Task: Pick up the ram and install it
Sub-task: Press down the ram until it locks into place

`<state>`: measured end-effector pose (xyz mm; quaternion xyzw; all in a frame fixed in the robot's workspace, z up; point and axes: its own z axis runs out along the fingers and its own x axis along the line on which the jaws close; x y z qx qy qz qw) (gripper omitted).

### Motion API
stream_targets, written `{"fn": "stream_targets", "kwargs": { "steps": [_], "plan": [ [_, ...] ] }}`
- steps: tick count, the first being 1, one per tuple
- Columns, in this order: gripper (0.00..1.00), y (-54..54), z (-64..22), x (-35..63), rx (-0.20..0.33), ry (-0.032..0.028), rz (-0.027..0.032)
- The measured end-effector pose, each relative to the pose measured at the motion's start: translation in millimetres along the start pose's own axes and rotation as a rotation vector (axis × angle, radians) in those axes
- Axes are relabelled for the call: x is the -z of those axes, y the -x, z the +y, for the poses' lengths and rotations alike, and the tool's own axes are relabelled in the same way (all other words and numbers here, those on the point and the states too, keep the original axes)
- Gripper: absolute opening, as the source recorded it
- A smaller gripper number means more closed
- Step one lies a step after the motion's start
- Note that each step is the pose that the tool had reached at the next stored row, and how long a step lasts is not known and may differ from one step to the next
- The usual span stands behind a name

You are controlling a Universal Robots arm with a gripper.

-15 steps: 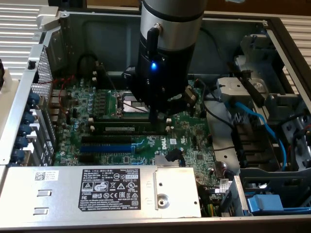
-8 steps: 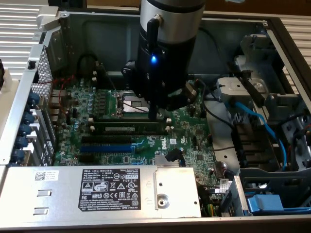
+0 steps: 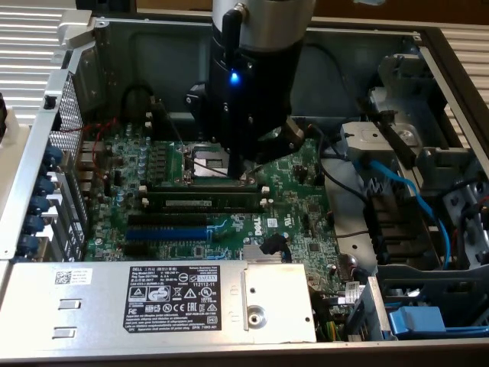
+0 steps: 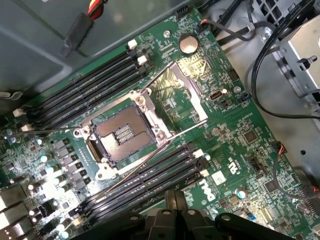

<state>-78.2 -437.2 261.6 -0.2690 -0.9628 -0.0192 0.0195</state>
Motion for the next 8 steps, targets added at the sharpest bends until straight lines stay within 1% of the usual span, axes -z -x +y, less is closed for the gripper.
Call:
{"fn": "stream_targets", "kwargs": {
  "steps": [3,6,7,8],
  "plan": [
    [0.11,-4.6,-1.4,4.2,0.000,-0.0004,-0.0013],
    [0.11,-7.4,-2.8,6.2,0.000,0.0004,-0.0048],
    [0.11,-8.1,-3.2,6.3,0.000,0.0016,-0.0071],
    [0.11,-8.4,-3.3,6.3,0.000,0.0018,-0.0078]
  ]
}}
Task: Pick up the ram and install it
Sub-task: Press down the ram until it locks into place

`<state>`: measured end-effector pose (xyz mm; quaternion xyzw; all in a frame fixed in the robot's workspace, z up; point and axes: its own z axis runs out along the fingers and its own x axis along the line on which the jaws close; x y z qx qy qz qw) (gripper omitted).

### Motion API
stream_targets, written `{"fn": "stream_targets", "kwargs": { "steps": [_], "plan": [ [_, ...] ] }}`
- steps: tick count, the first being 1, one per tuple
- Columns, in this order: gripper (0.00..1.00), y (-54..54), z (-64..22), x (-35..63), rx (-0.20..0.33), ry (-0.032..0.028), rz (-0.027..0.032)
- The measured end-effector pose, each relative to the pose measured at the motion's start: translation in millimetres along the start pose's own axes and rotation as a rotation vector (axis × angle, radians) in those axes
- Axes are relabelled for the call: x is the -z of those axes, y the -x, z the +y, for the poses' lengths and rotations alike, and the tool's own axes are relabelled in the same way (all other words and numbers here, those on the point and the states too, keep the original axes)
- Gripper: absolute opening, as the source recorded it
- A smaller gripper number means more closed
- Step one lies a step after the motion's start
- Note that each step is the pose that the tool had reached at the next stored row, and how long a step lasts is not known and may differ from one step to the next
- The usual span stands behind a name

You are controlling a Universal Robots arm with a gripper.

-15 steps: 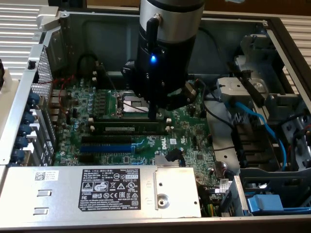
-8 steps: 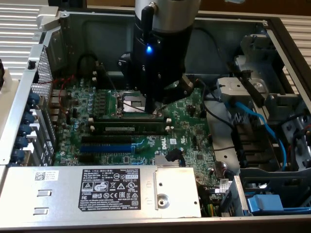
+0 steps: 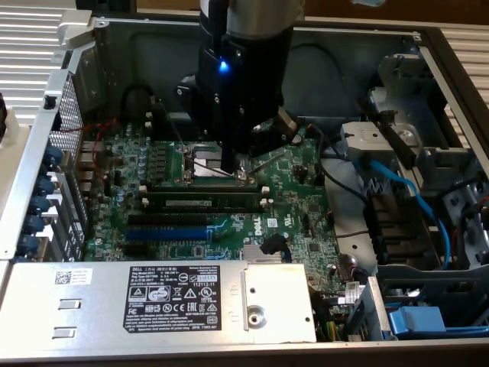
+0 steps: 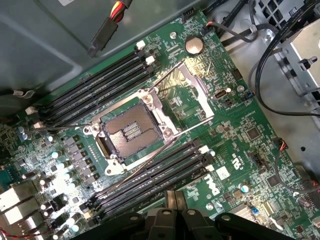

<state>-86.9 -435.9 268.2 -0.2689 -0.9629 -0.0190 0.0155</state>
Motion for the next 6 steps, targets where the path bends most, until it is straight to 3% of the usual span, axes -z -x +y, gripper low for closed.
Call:
{"fn": "stream_targets", "kwargs": {
  "steps": [6],
  "plan": [
    [0.11,0.0,0.0,0.1,0.000,-0.0003,-0.0001]
  ]
}}
